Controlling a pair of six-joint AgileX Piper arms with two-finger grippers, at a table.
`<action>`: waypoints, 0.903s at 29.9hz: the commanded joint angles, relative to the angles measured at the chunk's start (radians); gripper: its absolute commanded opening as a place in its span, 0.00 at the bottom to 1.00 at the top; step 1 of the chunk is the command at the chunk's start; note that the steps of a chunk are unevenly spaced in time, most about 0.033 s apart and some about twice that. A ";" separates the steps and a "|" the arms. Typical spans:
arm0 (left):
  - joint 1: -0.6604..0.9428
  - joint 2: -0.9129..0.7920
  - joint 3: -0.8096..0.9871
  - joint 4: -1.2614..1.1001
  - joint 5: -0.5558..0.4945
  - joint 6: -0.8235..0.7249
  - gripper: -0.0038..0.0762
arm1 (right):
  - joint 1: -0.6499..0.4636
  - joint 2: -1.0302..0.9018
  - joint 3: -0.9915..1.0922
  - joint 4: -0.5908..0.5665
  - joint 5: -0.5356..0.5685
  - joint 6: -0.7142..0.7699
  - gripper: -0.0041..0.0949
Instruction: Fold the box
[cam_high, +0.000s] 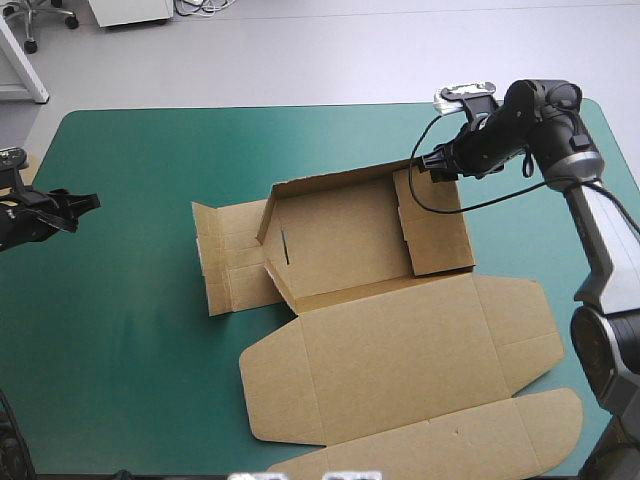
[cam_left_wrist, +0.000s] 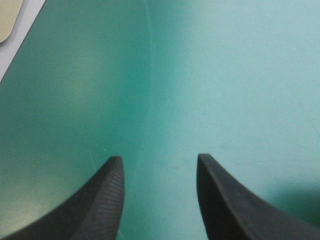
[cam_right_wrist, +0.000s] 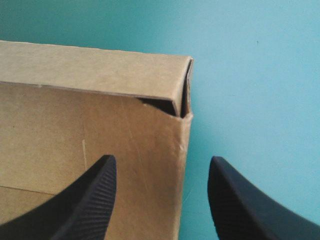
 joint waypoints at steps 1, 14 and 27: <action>0.000 -0.033 -0.026 -0.040 -0.045 0.011 0.46 | -0.002 -0.118 -0.029 -0.021 -0.010 0.003 0.55; 0.000 -0.033 -0.026 -0.045 -0.038 0.016 0.46 | -0.002 -0.527 0.461 -0.023 -0.354 0.017 0.54; 0.000 -0.033 -0.022 -0.059 -0.031 0.017 0.46 | -0.002 -0.543 0.802 0.193 -0.604 -0.157 0.66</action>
